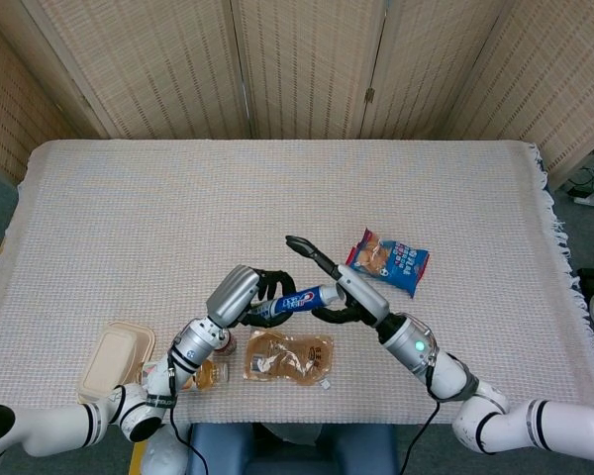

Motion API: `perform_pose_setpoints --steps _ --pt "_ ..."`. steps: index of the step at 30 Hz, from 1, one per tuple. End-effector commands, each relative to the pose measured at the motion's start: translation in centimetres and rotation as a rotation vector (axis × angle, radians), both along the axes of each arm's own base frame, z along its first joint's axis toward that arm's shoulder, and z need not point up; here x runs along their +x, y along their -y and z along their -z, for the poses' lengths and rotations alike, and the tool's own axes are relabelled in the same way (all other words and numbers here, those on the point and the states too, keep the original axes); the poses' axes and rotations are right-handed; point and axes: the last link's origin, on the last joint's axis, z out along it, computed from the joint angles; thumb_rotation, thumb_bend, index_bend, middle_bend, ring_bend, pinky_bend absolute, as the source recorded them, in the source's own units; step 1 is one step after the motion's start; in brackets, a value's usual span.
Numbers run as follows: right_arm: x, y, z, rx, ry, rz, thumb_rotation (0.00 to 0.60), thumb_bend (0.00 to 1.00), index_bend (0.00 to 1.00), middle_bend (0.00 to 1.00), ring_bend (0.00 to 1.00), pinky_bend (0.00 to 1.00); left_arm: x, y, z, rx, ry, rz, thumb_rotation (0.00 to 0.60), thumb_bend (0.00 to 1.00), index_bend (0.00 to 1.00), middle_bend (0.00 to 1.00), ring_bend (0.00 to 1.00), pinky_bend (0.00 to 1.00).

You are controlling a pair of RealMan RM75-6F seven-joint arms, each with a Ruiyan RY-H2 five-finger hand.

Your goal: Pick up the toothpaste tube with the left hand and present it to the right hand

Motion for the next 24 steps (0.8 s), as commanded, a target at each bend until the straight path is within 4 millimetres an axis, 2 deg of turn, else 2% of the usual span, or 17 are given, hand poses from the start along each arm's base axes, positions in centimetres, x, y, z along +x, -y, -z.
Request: perform_pose_setpoints --steps 1,14,24 --pt "0.0 0.0 0.2 -0.003 0.008 0.004 0.173 0.13 0.0 0.0 0.0 0.0 0.1 0.0 0.0 0.0 0.0 0.001 0.6 0.76 0.78 0.81 0.72 0.7" --pt "0.5 0.0 1.3 0.039 0.091 0.028 0.169 0.13 0.0 0.0 0.0 0.0 0.3 -0.1 -0.1 -0.035 0.052 -0.021 0.6 0.76 0.78 0.81 0.72 0.7" --pt "0.1 0.3 1.0 0.085 0.158 0.038 0.168 0.13 0.0 0.0 0.0 0.0 0.2 -0.3 0.0 -0.031 0.084 -0.012 0.6 0.76 0.78 0.81 0.72 0.7"
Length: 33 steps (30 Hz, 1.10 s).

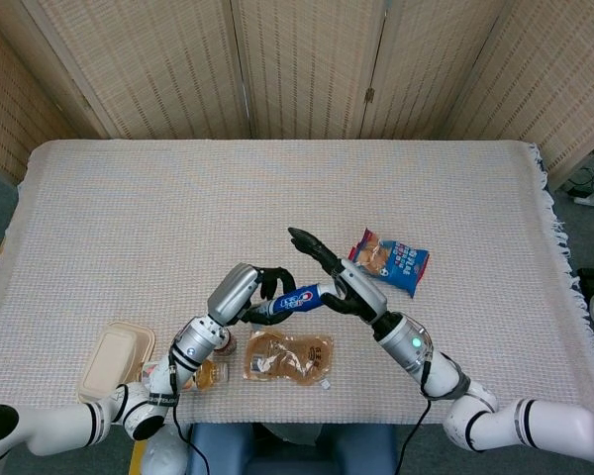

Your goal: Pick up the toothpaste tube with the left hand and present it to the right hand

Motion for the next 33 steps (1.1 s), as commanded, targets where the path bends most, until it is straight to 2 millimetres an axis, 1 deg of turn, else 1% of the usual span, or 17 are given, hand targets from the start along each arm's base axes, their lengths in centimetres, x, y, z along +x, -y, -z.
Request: perform_pose_setpoints --steps 1,6,12,18,20,26,30,33 --pt "-0.2 0.1 -0.2 -0.007 0.002 -0.004 0.169 0.13 0.0 0.0 0.0 0.0 -0.1 0.0 0.0 0.001 0.0 0.002 0.6 0.76 0.78 0.81 0.72 0.7" --pt "-0.6 0.2 -0.9 -0.033 -0.012 -0.012 0.169 0.13 0.0 0.0 0.0 0.0 -0.3 -0.1 0.1 0.003 -0.003 0.003 0.6 0.76 0.78 0.81 0.72 0.69" --pt "-1.2 0.5 -2.1 -0.064 -0.022 -0.005 0.166 0.13 0.0 0.0 0.0 0.0 -0.8 -0.4 0.1 0.026 -0.029 0.008 0.6 0.77 0.78 0.81 0.72 0.69" --pt "-2.0 0.9 -4.1 -0.127 -0.053 0.001 0.167 0.13 0.0 0.0 0.0 0.0 -2.1 -1.2 0.2 0.056 -0.112 0.008 0.6 0.77 0.78 0.81 0.71 0.68" --pt "-2.2 1.0 -4.7 -0.144 -0.064 0.001 0.166 0.13 0.0 0.0 0.0 0.0 -2.6 -1.6 0.2 0.067 -0.158 0.008 0.6 0.76 0.77 0.81 0.7 0.66" --pt "-3.1 1.0 -6.6 -0.205 -0.132 0.004 0.165 0.13 0.0 0.0 0.0 0.0 -4.6 -3.2 0.4 0.114 -0.39 -0.012 0.6 0.76 0.74 0.81 0.65 0.59" --pt "-4.0 0.8 -7.5 -0.231 -0.169 0.018 0.164 0.13 0.0 0.0 0.0 0.0 -5.9 -4.4 0.6 0.131 -0.547 -0.067 0.6 0.75 0.69 0.75 0.59 0.53" --pt "-4.7 0.5 -7.9 -0.239 -0.193 0.029 0.165 0.13 0.0 0.0 0.0 0.0 -6.8 -5.1 0.8 0.135 -0.623 -0.125 0.6 0.75 0.64 0.71 0.55 0.5"
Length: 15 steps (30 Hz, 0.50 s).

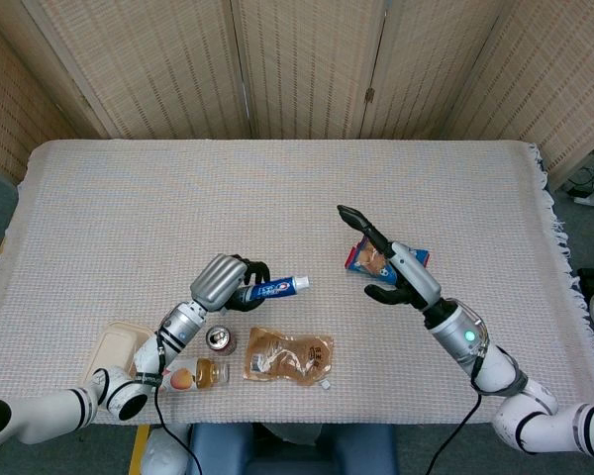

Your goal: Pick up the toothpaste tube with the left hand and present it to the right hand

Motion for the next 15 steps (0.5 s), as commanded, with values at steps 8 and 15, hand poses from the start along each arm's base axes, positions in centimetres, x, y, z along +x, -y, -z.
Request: perform_pose_setpoints --steps 8,15 --pt "-2.1 -0.7 -0.9 -0.037 -0.081 0.032 0.166 0.13 0.0 0.0 0.0 0.0 -3.8 -2.7 0.1 0.057 -0.272 -0.204 0.6 0.57 0.32 0.43 0.3 0.35" --pt "-5.3 -1.1 -2.2 -0.17 -0.318 0.07 0.181 0.13 0.0 0.0 0.0 0.0 -5.5 -2.7 -2.5 0.128 -0.291 -0.258 0.6 0.43 0.17 0.27 0.18 0.22"
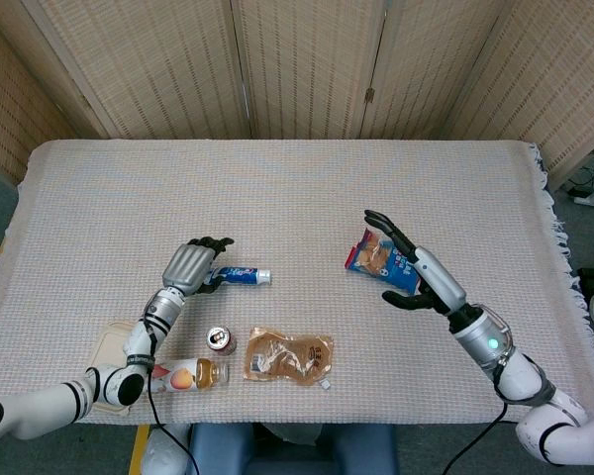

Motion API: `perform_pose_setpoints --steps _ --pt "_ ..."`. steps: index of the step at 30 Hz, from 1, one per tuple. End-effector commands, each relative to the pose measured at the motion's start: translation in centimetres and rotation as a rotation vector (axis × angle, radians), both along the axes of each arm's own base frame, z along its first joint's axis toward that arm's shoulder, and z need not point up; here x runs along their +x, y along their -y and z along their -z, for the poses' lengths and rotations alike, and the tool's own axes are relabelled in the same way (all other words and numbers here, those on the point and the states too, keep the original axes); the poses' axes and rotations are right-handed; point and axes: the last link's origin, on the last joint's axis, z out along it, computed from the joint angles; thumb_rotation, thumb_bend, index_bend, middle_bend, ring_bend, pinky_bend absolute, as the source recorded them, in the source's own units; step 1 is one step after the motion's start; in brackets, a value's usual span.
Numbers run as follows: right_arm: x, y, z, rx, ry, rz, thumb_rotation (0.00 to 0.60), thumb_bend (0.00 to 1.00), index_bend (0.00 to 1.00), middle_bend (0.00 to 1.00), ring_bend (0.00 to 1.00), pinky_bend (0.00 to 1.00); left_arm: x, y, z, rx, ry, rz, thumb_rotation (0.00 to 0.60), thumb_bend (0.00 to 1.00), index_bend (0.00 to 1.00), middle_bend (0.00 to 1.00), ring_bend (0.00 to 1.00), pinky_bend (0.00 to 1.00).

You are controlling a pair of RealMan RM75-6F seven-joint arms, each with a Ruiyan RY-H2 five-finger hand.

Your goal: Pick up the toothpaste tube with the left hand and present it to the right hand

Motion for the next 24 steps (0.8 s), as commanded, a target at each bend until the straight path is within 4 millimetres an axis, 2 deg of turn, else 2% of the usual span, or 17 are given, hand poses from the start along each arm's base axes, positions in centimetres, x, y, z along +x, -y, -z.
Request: perform_pose_setpoints --steps 1,3,4,7,10,16,24 --pt "-2.6 -0.6 -1.0 -0.106 -0.203 0.037 0.192 0.13 0.0 0.0 0.0 0.0 -1.0 0.4 -2.0 0.039 -0.003 -0.01 0.6 0.43 0.17 0.27 0.18 0.22" --pt "-3.7 -1.1 -1.3 -0.147 -0.284 0.055 0.236 0.13 0.0 0.0 0.0 0.0 -1.6 0.9 -3.2 0.06 0.01 -0.018 0.6 0.43 0.17 0.27 0.18 0.21" --pt "-4.3 -1.5 -1.6 -0.169 -0.326 0.07 0.289 0.13 0.0 0.0 0.0 0.0 -2.0 1.2 -4.1 0.078 0.021 -0.023 0.6 0.43 0.17 0.27 0.18 0.21" --pt "-6.0 -2.4 -2.6 -0.244 -0.444 0.106 0.502 0.13 0.0 0.0 0.0 0.0 -3.1 2.3 -6.4 0.132 0.046 -0.033 0.6 0.43 0.18 0.27 0.18 0.21" --pt "-7.8 -3.5 -3.4 -0.315 -0.568 0.142 0.582 0.13 0.0 0.0 0.0 0.0 -4.4 3.9 -8.8 0.203 0.082 -0.049 0.6 0.43 0.2 0.27 0.18 0.21" --pt "-10.5 -5.8 -4.1 -0.354 -0.676 0.22 0.6 0.13 0.0 0.0 0.0 0.0 -7.2 7.7 -12.6 0.327 0.106 -0.082 0.6 0.43 0.23 0.27 0.19 0.19" --pt "-12.9 -8.4 -5.1 -0.401 -0.686 0.301 0.6 0.13 0.0 0.0 0.0 0.0 -9.7 13.5 -15.1 0.419 0.079 -0.126 0.6 0.43 0.24 0.27 0.19 0.18"
